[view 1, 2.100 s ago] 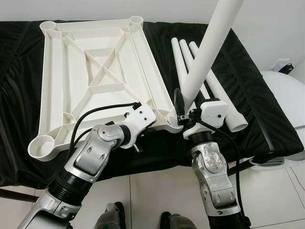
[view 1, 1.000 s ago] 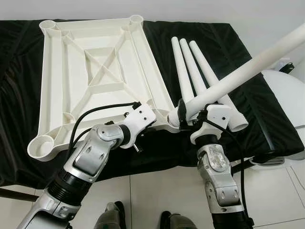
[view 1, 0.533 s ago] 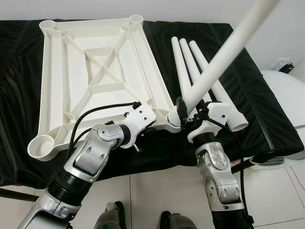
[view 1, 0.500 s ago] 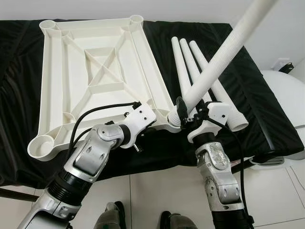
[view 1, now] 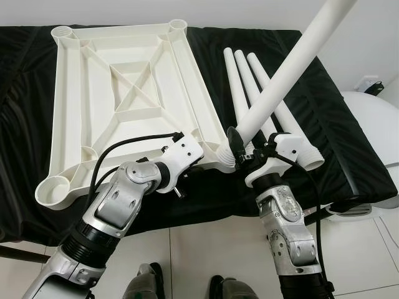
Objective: Building children table
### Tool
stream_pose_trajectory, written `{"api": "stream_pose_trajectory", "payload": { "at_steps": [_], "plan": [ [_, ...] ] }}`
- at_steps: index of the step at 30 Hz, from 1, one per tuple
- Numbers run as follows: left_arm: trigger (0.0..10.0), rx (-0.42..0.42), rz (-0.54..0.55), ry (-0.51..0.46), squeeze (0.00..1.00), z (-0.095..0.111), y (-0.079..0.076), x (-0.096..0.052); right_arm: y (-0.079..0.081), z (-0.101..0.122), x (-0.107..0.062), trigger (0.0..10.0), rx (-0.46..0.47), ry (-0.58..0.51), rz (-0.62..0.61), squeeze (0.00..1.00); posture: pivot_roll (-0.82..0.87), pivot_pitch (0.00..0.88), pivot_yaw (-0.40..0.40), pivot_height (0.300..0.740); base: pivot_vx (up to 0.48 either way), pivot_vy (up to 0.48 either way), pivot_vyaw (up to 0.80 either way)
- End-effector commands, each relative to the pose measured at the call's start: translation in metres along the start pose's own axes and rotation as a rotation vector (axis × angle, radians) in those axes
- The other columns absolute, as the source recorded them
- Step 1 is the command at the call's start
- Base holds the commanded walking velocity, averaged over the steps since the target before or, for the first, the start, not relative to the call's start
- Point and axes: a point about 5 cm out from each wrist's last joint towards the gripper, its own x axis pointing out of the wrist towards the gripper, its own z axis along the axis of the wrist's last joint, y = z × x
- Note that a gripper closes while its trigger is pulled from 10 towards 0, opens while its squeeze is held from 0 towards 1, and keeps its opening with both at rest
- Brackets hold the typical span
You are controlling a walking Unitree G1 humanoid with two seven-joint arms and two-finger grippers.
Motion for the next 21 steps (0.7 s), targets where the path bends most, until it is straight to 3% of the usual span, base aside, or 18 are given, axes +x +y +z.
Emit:
{"api": "stream_pose_trajectory", "payload": {
  "at_steps": [1,8,9,21],
  "plan": [
    [10.0,-0.003,-0.014,-0.021,1.00,0.004,-0.002,-0.002,0.002,-0.007,-0.002,10.0,0.018,0.041,0.029,0.00,-0.02,0.201,-0.023,0.740,0.000,0.000,0.00],
    [10.0,0.009,-0.030,-0.024,1.00,0.006,-0.002,-0.004,-0.001,-0.004,0.001,10.0,0.004,0.032,0.056,0.00,-0.02,0.204,-0.023,0.740,0.000,0.000,0.00],
    [10.0,0.009,-0.043,-0.029,0.00,0.007,-0.002,-0.005,-0.004,-0.003,0.002,10.0,-0.005,0.029,0.065,0.00,-0.02,0.205,-0.024,0.740,0.000,0.000,0.00],
    [10.0,-0.056,-0.082,-0.139,0.00,0.025,0.002,-0.015,-0.016,0.005,0.009,10.0,-0.056,0.017,0.125,0.00,-0.02,0.204,-0.029,0.740,0.000,0.000,0.00]
  ]
}}
